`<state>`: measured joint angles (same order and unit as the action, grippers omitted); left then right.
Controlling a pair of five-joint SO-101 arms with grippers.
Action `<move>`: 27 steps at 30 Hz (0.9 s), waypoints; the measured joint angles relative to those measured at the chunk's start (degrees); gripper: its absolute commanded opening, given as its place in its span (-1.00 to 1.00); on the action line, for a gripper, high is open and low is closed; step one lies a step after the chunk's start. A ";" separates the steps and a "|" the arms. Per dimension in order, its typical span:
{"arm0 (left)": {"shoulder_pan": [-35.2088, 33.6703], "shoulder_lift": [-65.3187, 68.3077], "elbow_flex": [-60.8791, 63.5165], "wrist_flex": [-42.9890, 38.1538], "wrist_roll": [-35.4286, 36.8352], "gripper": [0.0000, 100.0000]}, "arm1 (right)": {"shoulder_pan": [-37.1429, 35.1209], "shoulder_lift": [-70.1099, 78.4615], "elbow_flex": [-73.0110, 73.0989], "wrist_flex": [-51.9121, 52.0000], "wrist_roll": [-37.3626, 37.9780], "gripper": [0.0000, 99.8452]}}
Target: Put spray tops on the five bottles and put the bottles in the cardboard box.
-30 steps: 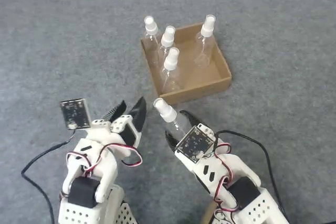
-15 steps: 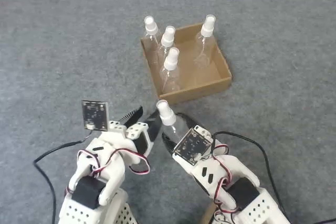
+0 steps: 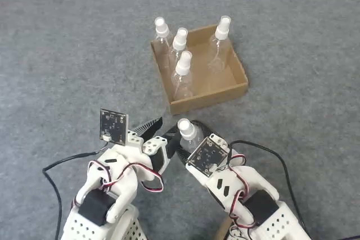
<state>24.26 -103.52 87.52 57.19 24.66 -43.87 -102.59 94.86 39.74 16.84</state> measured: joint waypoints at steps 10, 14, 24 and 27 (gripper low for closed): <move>0.53 0.00 0.53 0.00 -1.67 -0.65 | 0.00 0.09 0.00 0.09 0.00 -0.99; 0.53 0.00 0.53 0.00 -2.90 -0.65 | 0.00 0.09 0.00 0.09 0.00 -0.99; -0.62 0.00 0.62 0.00 -3.08 -0.65 | -0.18 0.09 0.00 0.09 0.00 -0.99; -2.46 0.00 0.79 -0.09 -3.16 -0.65 | -0.35 0.09 0.00 0.09 0.09 -0.99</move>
<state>21.80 -103.52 88.31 57.10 21.49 -44.22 -102.51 94.86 39.82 16.92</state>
